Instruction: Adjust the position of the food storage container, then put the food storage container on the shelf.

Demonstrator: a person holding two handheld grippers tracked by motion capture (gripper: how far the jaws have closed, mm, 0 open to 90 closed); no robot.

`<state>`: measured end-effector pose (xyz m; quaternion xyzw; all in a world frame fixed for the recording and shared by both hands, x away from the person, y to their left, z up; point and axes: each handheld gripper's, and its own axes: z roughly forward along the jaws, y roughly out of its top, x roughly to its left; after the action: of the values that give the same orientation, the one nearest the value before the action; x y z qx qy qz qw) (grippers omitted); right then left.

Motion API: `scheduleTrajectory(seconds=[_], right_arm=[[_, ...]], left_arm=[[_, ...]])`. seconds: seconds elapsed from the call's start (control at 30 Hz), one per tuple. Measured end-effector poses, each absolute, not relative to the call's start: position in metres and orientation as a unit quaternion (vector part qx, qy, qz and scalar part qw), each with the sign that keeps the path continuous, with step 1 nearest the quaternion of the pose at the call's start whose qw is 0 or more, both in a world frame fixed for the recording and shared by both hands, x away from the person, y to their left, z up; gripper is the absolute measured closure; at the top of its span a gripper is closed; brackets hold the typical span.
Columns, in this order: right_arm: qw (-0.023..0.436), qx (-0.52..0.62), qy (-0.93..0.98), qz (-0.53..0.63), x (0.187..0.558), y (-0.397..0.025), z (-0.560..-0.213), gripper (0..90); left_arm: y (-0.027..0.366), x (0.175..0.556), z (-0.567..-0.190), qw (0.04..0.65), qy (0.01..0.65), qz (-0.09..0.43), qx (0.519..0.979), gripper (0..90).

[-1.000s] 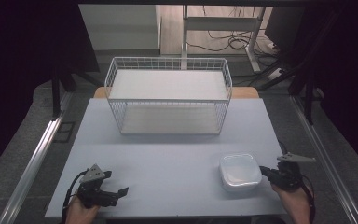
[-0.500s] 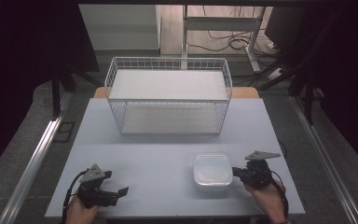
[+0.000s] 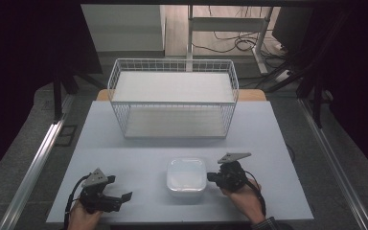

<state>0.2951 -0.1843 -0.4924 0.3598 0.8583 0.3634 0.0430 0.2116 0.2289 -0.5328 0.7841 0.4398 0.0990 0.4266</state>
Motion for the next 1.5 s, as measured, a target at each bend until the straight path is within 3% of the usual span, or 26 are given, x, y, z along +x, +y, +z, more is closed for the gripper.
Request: scheduleTrajectory(seconds=[0.2,0.33,0.5,0.53,0.6,0.63,0.67,0.7,0.73,0.77,0.8,0.83,0.9,1.03,1.5], right_arm=[[0.038,0.338,0.867,0.364,0.296,-0.163,-0.492,89.0],[0.063,0.330,0.867,0.367,0.295,-0.166,-0.490,87.5],[0.102,0.317,0.859,0.389,0.289,-0.183,-0.482,74.3],[0.111,0.314,0.859,0.389,0.286,-0.188,-0.483,65.8],[0.114,0.311,0.860,0.389,0.285,-0.190,-0.484,62.1],[0.119,0.307,0.861,0.388,0.283,-0.194,-0.486,49.1],[0.119,0.307,0.861,0.388,0.283,-0.194,-0.486,49.1],[0.119,0.306,0.860,0.391,0.283,-0.196,-0.487,42.4],[0.117,0.304,0.860,0.393,0.283,-0.198,-0.487,35.1],[0.120,0.300,0.859,0.398,0.282,-0.201,-0.490,20.6],[0.120,0.300,0.859,0.398,0.282,-0.201,-0.490,20.6],[0.127,0.299,0.858,0.399,0.280,-0.203,-0.493,11.9],[0.133,0.299,0.860,0.392,0.279,-0.203,-0.496,5.0],[0.133,0.294,0.868,0.376,0.278,-0.204,-0.502,1.1],[0.129,0.299,0.861,0.391,0.280,-0.203,-0.500,0.0]], left_arm=[[0.228,0.211,-0.533,0.426,0.438,0.098,0.785,5.2],[0.227,0.211,-0.533,0.425,0.438,0.093,0.787,5.8],[0.222,0.210,-0.532,0.416,0.430,0.092,0.796,6.2],[0.220,0.210,-0.531,0.411,0.426,0.095,0.800,6.2],[0.219,0.210,-0.531,0.410,0.425,0.096,0.801,6.2],[0.219,0.209,-0.531,0.410,0.423,0.097,0.802,6.0],[0.219,0.209,-0.531,0.411,0.422,0.097,0.802,6.0],[0.219,0.209,-0.531,0.412,0.422,0.097,0.802,6.0],[0.219,0.209,-0.531,0.412,0.421,0.098,0.802,6.0],[0.219,0.209,-0.531,0.411,0.421,0.099,0.802,5.9],[0.219,0.209,-0.531,0.411,0.421,0.099,0.802,5.8],[0.219,0.209,-0.532,0.410,0.420,0.102,0.803,5.7],[0.219,0.209,-0.533,0.407,0.418,0.104,0.805,5.2],[0.219,0.210,-0.534,0.407,0.419,0.104,0.805,4.4],[0.218,0.210,-0.529,0.419,0.423,0.096,0.798,2.9]])
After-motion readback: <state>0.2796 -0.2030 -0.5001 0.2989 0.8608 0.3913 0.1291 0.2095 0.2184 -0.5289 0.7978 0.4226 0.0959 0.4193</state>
